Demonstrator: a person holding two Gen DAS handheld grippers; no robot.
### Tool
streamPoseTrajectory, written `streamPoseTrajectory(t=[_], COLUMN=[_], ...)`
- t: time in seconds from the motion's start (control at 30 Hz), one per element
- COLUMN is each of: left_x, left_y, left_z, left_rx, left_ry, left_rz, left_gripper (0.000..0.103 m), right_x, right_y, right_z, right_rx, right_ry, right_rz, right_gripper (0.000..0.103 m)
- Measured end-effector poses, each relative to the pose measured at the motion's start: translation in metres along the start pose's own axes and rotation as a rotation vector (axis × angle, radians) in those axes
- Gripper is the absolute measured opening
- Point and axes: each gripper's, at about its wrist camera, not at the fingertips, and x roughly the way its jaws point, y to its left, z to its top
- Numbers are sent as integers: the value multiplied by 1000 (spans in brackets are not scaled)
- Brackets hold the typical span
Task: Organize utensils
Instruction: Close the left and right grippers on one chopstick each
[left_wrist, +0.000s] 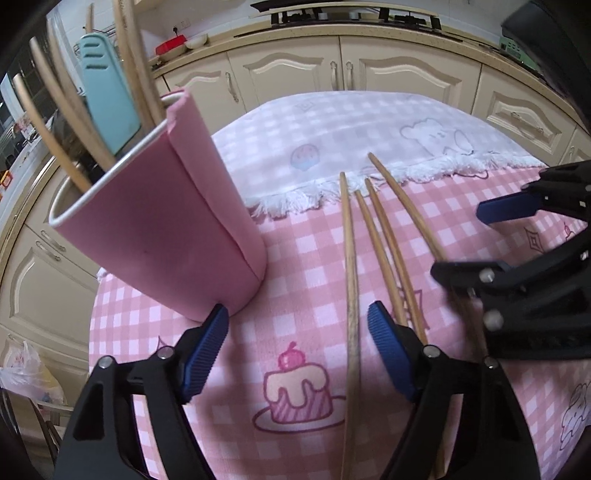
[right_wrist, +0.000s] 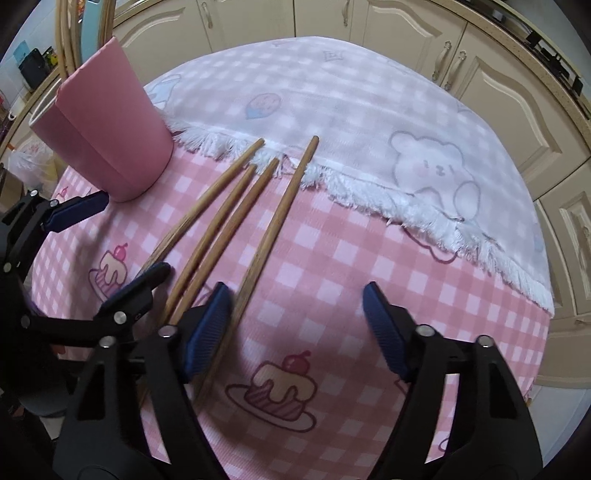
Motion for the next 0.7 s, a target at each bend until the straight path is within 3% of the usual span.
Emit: streamPoseTrajectory(t=[0.13,0.23,0.27,0.37,0.4,0.43,0.7], left_x=[5,7,8,7,7,7,-20], left_y=[0,-1,-1,-7,-9,-10,2], left_z=[7,11,11,13,15,15,-6], left_rx=[-16,-46,-56,-57,-59,-63,-142], left_ry=[20,36,38,38,39,40,-29], left_rz=[-33,-75,-89,-126,-131,-135,-195], left_gripper=[66,51,45,22,9,6,5], right_x=[4,7,6,5,4,4,-26], right_y=[2,1,0,0,1,0,-22], right_z=[13,20,22,24,23,21,-13], right_rx=[23,22,24,8,1,-8,68], right_ry=[-1,-7,-11,-20,-22,-26,-148], right_rz=[-17,-24,-25,-25,-23,-14,228], right_gripper=[60,56,51,13,10,10,6])
